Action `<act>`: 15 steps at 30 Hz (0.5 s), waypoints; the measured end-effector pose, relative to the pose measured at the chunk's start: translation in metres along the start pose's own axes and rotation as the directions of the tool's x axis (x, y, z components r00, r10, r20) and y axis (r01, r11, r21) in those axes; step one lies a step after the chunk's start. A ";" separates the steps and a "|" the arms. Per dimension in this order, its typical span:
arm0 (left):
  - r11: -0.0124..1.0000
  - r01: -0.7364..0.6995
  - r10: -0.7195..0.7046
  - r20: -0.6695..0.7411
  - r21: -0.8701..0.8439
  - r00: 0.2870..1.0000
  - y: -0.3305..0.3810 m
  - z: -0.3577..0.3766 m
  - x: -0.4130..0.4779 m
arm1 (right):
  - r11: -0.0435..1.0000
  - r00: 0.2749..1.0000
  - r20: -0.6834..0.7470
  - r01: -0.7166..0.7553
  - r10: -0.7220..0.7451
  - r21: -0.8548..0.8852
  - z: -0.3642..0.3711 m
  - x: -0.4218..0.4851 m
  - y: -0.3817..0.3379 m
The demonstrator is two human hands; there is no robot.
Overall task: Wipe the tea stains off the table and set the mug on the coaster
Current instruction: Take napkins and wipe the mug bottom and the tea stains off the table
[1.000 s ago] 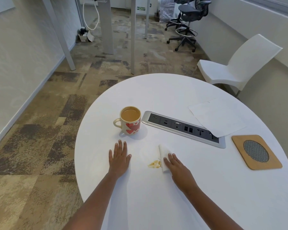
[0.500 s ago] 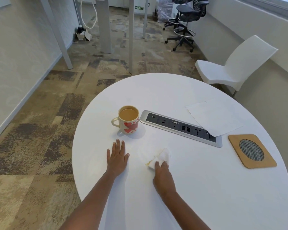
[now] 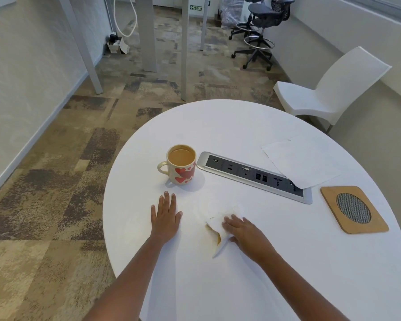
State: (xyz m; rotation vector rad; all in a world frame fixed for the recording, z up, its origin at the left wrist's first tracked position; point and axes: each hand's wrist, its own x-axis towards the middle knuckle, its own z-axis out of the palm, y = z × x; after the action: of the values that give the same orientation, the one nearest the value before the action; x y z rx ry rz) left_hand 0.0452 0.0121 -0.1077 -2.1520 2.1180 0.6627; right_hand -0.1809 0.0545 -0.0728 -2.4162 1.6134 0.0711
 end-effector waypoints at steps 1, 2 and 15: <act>1.000 -0.005 0.005 0.010 0.011 1.000 0.000 0.000 0.000 | 0.999 1.000 -0.013 0.000 -0.001 -0.051 0.004 0.001 0.001; 1.000 -0.009 0.009 0.018 0.015 1.000 0.000 -0.001 0.000 | 0.999 1.000 -0.016 -0.018 0.017 -0.030 0.010 0.001 0.001; 0.999 -0.023 0.020 -0.068 -0.047 0.998 0.001 0.000 -0.002 | 0.959 0.959 -0.095 -0.274 0.266 -0.077 0.024 0.022 -0.064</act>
State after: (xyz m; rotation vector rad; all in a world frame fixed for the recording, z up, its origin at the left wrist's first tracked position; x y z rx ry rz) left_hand 0.0439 0.0141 -0.1070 -2.2096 2.1830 0.6578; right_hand -0.1114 0.0637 -0.0891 -2.2725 2.0114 0.0918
